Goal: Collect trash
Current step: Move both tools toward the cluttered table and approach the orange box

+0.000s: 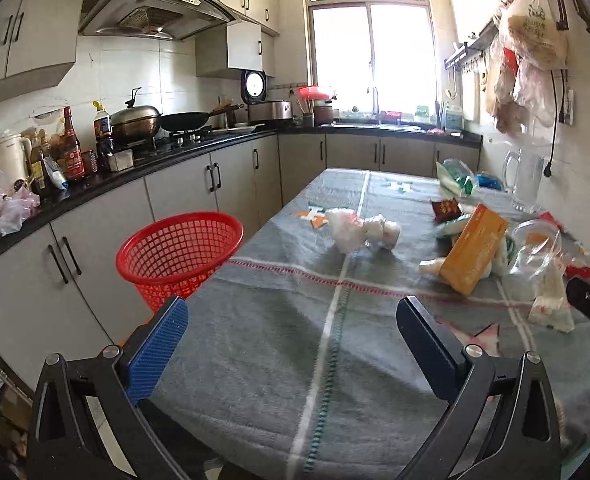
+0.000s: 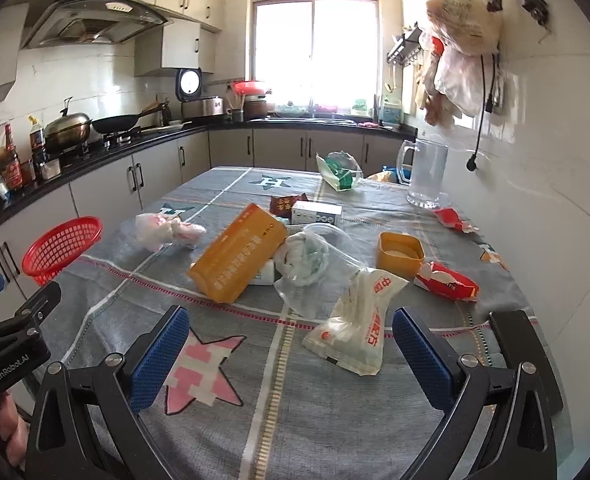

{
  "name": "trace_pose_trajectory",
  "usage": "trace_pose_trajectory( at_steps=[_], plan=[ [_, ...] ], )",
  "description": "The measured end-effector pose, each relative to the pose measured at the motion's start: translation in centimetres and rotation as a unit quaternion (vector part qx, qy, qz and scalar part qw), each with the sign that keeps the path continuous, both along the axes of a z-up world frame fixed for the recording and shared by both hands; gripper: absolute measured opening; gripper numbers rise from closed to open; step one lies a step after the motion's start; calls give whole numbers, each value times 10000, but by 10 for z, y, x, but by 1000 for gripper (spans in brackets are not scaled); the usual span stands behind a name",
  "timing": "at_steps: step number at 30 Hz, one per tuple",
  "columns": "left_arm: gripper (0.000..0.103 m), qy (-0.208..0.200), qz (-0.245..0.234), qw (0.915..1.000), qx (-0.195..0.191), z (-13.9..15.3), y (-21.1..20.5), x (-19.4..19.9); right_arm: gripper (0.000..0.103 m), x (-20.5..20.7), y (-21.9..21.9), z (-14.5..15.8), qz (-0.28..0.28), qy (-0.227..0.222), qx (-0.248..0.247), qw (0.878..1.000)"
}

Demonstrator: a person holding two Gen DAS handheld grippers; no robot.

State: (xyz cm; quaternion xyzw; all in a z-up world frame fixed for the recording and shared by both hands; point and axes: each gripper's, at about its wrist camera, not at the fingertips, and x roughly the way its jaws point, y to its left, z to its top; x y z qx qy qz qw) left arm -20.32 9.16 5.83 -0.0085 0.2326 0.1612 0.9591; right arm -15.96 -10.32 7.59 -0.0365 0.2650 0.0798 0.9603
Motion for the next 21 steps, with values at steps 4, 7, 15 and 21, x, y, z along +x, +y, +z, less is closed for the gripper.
trace_pose_trajectory(
  at_steps=[4, 7, 15, 21],
  plan=[
    [103, 65, -4, 10000, -16, -3, 4, 0, 103, 1, 2, -1, 25, 34, -7, 10000],
    [103, 48, -39, 10000, -14, -5, 3, 0, 103, 2, 1, -2, 6, 60, 9, 10000],
    [103, 98, -133, 9998, 64, -7, -2, 2, 103, 2, 1, -3, -10, 57, -14, 10000],
    [103, 130, -147, 9998, 42, -8, -1, 3, 103, 3, 0, -4, -18, 100, -5, 9999]
  ],
)
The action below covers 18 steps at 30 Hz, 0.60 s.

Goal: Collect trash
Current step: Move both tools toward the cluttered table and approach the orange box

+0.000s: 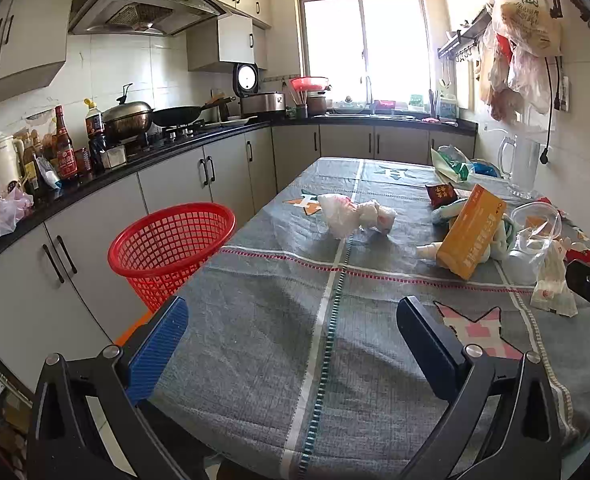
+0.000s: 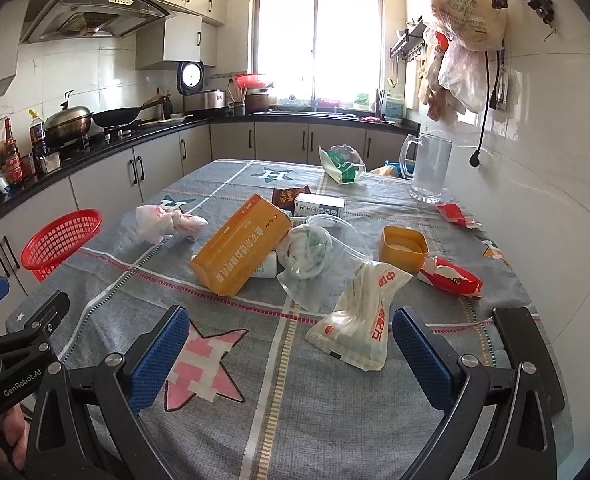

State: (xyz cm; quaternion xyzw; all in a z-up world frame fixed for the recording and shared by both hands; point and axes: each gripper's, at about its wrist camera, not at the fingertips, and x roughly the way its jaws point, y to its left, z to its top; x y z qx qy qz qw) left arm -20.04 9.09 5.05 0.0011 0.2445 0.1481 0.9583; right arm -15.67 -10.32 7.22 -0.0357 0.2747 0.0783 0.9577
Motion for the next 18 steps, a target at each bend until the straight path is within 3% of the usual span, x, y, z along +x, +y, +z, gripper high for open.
trace_pose_trajectory(
  at_steps=[18],
  plan=[
    [103, 26, -1, 10000, -15, 1, -1, 2, 103, 4, 1, -1, 8, 86, -25, 10000]
  ],
)
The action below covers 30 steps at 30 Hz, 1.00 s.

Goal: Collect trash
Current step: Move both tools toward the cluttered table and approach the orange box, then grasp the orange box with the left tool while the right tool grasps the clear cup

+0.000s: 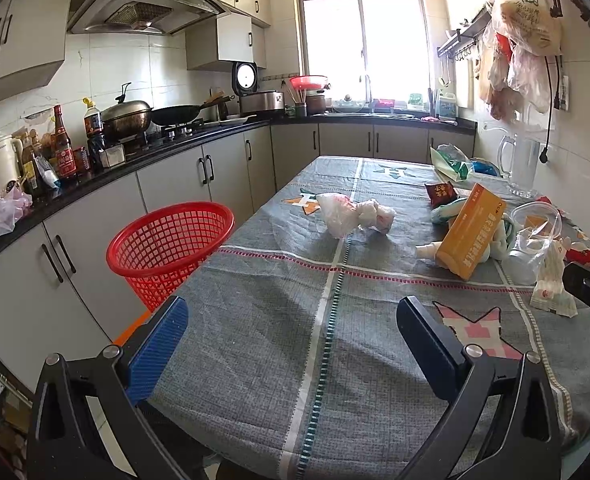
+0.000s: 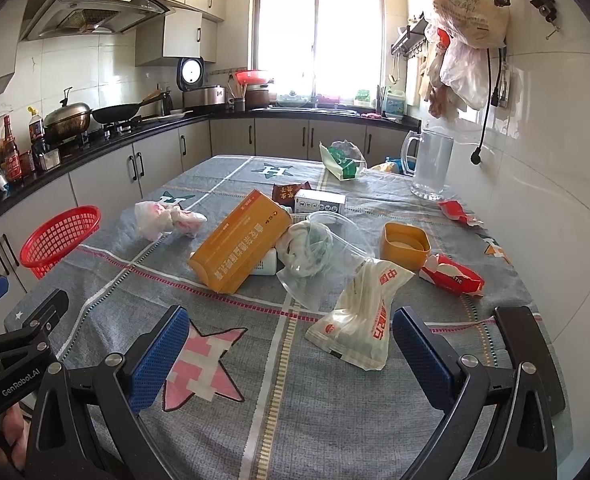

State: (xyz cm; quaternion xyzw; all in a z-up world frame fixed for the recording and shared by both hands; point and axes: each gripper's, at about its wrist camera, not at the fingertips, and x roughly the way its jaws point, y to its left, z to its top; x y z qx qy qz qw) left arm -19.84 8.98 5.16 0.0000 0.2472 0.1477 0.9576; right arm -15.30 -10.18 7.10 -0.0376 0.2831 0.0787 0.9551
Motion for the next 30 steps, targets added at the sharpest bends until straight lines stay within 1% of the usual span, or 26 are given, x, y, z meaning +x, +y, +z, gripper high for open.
trace_pose_trajectory(
  at_steps=[8, 18, 24, 26, 30],
  plan=[
    [103, 9, -12, 10000, -4, 0, 0, 0, 103, 2, 1, -2, 26, 39, 3, 10000],
    [103, 124, -36, 9999, -20, -7, 3, 5, 103, 7, 1, -8, 87, 146, 8, 9999],
    [103, 99, 40, 9999, -48, -7, 12, 8, 102, 19, -12, -10, 70, 287, 176, 9994],
    [103, 151, -8, 9999, -25, -7, 14, 13, 102, 24, -14, -11, 167, 376, 251, 9988],
    [103, 229, -162, 9995, -128, -5, 20, 21, 97, 37, -18, -13, 320, 632, 455, 9964]
  ],
)
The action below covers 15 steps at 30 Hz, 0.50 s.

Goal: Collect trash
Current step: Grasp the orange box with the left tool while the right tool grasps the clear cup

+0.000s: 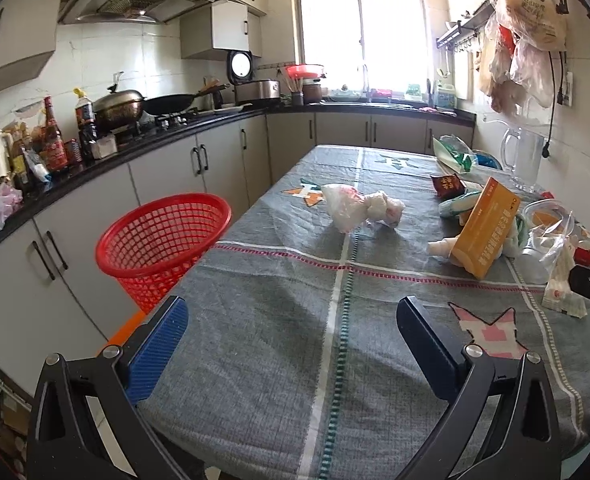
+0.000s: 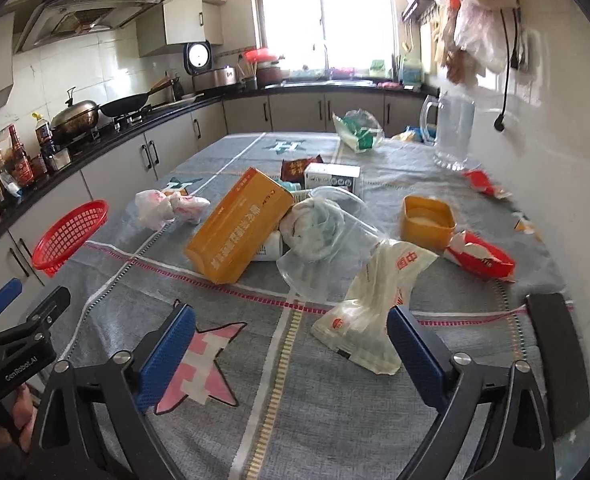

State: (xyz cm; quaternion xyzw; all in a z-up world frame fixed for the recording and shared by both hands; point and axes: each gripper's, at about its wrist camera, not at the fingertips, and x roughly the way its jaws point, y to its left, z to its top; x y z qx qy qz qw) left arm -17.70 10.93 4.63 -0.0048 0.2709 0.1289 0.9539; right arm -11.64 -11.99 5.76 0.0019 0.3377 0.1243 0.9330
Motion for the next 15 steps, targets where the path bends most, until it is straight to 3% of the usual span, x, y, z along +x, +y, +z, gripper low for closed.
trace_pose_trajectory(
  at_steps=[7, 11, 15],
  plan=[
    [102, 69, -610, 9979, -197, 10, -5, 19, 89, 23, -15, -2, 72, 348, 329, 9988],
    [85, 157, -1016, 9943, -273, 16, -17, 34, 89, 37, -29, -2, -58, 481, 557, 9973],
    [71, 285, -1313, 9900, -432, 17, -29, 45, 87, 57, -42, -7, -157, 784, 1114, 9905]
  ],
)
